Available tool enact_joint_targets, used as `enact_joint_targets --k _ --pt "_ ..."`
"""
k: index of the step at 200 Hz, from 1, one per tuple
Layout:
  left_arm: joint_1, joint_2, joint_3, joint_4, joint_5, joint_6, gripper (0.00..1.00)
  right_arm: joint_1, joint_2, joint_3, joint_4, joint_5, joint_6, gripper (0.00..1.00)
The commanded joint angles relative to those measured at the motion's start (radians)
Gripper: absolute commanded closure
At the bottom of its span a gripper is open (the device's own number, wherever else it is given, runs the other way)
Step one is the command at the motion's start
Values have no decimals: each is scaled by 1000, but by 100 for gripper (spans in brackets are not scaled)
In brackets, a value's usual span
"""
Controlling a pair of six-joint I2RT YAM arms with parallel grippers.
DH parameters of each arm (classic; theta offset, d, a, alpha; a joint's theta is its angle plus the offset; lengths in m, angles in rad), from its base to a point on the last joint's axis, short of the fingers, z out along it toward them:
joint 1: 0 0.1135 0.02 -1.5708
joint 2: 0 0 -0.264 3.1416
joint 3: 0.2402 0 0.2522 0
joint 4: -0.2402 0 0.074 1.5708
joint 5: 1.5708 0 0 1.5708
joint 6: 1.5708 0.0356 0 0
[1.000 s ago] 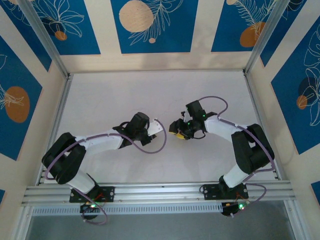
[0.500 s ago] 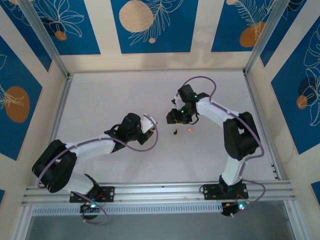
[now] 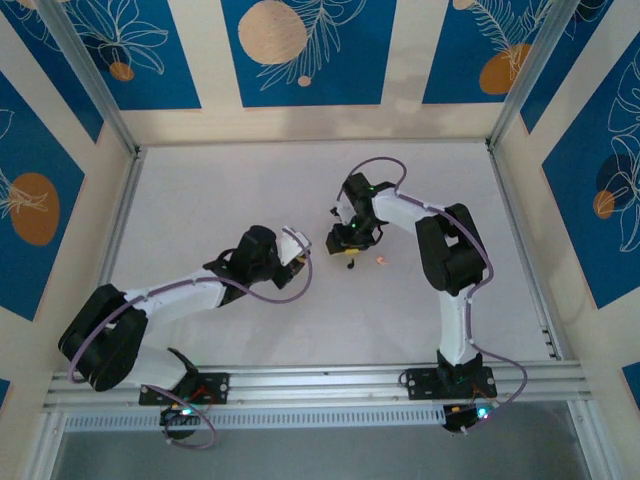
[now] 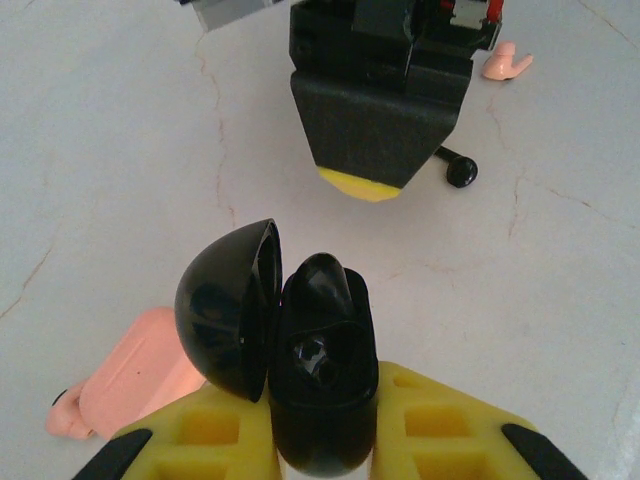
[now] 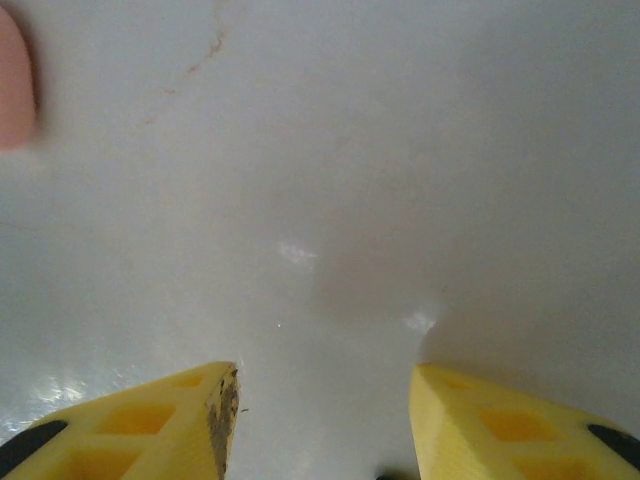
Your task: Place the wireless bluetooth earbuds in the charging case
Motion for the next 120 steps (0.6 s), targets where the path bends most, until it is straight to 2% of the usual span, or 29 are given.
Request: enact_joint_targets --k 1,120 --pt "17 -13 -7 13 23 10 80 9 16 21 -69 23 -38 51" --pt "21 -9 -13 29 43 8 80 46 -119 -102 -154 100 -10 52"
